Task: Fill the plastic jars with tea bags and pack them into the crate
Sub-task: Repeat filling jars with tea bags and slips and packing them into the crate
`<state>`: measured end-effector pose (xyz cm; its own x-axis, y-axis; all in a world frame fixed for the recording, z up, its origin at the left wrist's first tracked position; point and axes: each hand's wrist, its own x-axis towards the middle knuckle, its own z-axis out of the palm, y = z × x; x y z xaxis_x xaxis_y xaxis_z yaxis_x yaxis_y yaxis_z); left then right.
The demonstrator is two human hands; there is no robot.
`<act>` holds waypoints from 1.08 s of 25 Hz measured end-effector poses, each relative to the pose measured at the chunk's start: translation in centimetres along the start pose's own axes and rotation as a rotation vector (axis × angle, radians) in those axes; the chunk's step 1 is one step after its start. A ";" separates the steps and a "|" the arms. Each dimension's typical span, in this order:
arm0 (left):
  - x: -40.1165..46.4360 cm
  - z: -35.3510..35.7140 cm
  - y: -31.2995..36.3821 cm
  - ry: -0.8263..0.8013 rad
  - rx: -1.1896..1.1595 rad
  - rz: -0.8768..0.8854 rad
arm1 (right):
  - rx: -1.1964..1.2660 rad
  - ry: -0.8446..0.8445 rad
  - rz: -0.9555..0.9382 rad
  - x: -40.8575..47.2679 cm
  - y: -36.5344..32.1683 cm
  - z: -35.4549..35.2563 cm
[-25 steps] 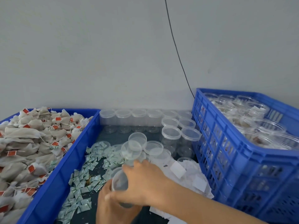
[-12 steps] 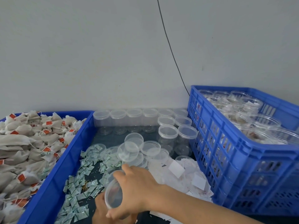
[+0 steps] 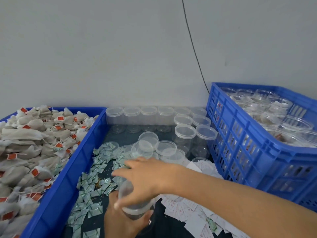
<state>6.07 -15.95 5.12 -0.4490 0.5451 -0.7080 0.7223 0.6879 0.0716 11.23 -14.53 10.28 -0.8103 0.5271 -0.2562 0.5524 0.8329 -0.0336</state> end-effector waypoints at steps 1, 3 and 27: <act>1.1 1.4 -1.6 0.216 -0.138 0.112 | -0.078 0.105 0.108 0.1 -0.7 0.4; 3.2 5.5 -5.2 0.546 -0.337 0.427 | -0.151 0.239 0.208 0.0 -2.3 1.2; 4.0 7.0 -6.3 0.475 -1.012 0.539 | 0.021 -0.139 0.069 0.0 -2.3 0.9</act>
<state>3.37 -21.49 -3.13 -0.5191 0.8475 -0.1105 0.2382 0.2677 0.9336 10.16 -16.60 9.45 -0.7362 0.5530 -0.3900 0.6107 0.7913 -0.0307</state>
